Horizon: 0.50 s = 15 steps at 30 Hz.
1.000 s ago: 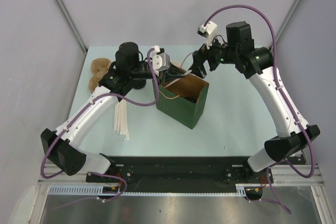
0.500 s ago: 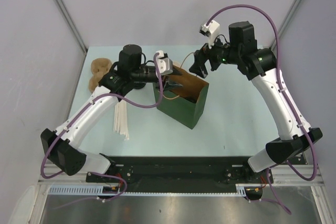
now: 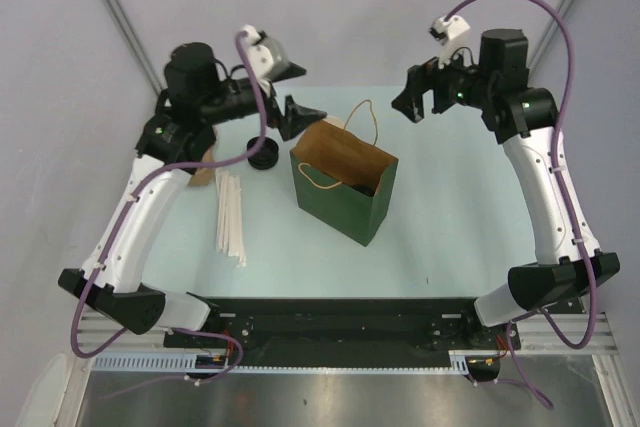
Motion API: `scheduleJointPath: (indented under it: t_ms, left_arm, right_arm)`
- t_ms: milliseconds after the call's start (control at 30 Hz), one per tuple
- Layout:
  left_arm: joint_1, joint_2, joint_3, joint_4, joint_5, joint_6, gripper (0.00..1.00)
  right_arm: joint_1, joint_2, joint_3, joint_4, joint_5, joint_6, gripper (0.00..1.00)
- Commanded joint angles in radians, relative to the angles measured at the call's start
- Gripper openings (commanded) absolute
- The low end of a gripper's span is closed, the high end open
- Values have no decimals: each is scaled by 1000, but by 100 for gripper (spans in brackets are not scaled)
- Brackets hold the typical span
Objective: Pack the takeout coffee
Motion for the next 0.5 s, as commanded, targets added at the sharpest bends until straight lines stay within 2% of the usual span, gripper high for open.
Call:
scheduleJointPath:
  t_ms: [0,67,167,267,300,467]
  left_arm:
    - [107,-25,116,-142,-46,-144,99]
    - [176,-9,165,-214,-49,-202,99]
    - [259,35,232,-453,-58,-241,99]
    - [298,61,262,-595,-182,-258,100]
    - [320,43,196,-595,-226,-258,100]
    - [373,-67,-14,-673,-156,-183,100]
  right_arm:
    - [-89,-67,0,76,-10,85,99]
    - [-147,-93,-30,81,-16,111,99]
    - [-221,-144,-118,84,-48,125,100]
    - [-276,-196,-228,76,-73,128,100]
    - [-282,-208,-254,58,-73,125,100]
    - [-328,-279,-391,-29,-59,118,100]
